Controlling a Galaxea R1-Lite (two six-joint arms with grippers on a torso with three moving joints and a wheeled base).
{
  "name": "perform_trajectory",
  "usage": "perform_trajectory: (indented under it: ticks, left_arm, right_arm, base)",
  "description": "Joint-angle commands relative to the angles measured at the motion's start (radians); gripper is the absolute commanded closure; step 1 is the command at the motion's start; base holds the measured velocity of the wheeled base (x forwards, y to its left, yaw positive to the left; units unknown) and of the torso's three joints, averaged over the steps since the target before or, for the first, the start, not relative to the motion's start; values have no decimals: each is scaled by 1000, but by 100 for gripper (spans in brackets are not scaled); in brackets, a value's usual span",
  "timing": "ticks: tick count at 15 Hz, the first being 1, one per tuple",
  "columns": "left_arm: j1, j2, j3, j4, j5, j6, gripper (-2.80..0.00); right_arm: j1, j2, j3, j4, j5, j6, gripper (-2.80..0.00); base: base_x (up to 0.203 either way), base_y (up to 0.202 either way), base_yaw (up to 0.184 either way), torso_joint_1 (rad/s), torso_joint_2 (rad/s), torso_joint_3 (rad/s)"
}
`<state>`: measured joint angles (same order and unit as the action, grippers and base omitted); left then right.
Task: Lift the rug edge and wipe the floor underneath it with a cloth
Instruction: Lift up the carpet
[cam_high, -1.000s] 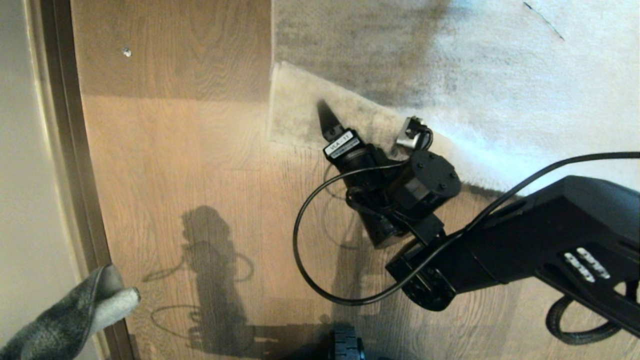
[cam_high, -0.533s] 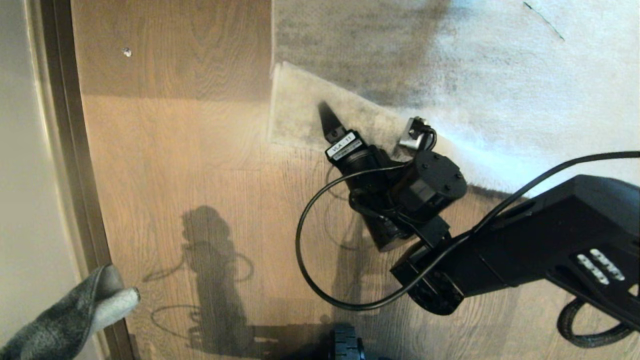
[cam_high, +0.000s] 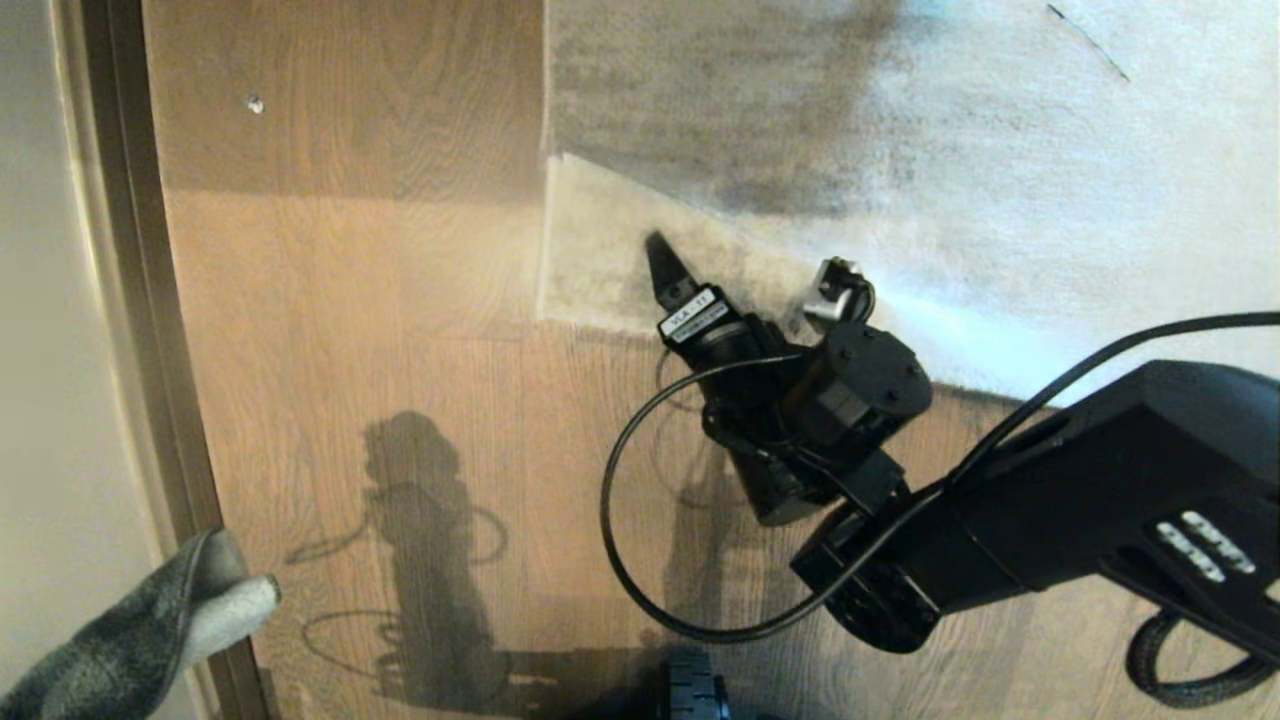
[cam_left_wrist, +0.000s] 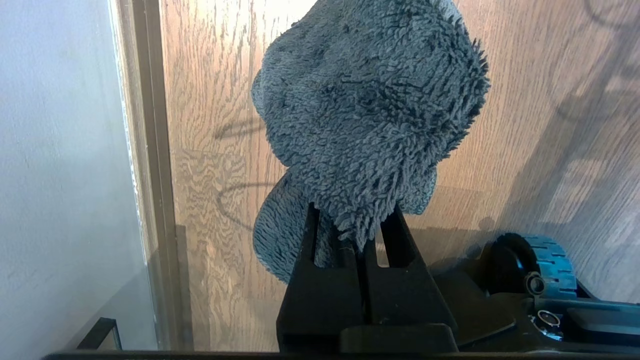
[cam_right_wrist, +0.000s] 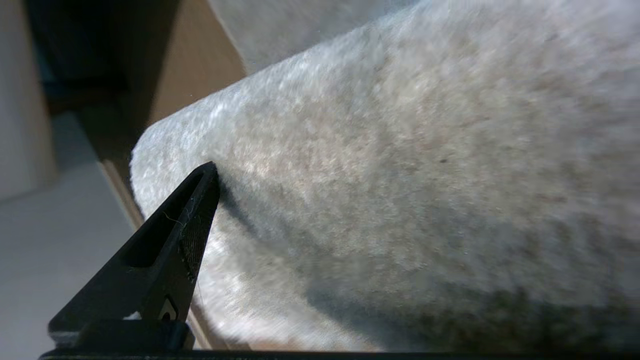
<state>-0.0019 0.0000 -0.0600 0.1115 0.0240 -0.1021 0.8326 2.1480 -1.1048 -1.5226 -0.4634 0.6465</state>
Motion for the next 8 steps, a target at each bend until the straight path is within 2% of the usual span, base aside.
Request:
perform_trajectory:
  ticks: [1,5,8]
  left_arm:
    - [0,0,0,0,1,-1,0]
    - [0,0,0,0,1,-1,0]
    - [0,0,0,0,1,-1,0]
  right_arm:
    - [-10,-8,51,-42,-13,5,-280]
    - [-68,-12,63,-42,-27,5,-280]
    - [-72,-18,86,-42,-35,2,-280]
  base:
    - [0,0,0,0,0,0]
    - [0,0,0,0,0,0]
    - [0,0,0,0,0,0]
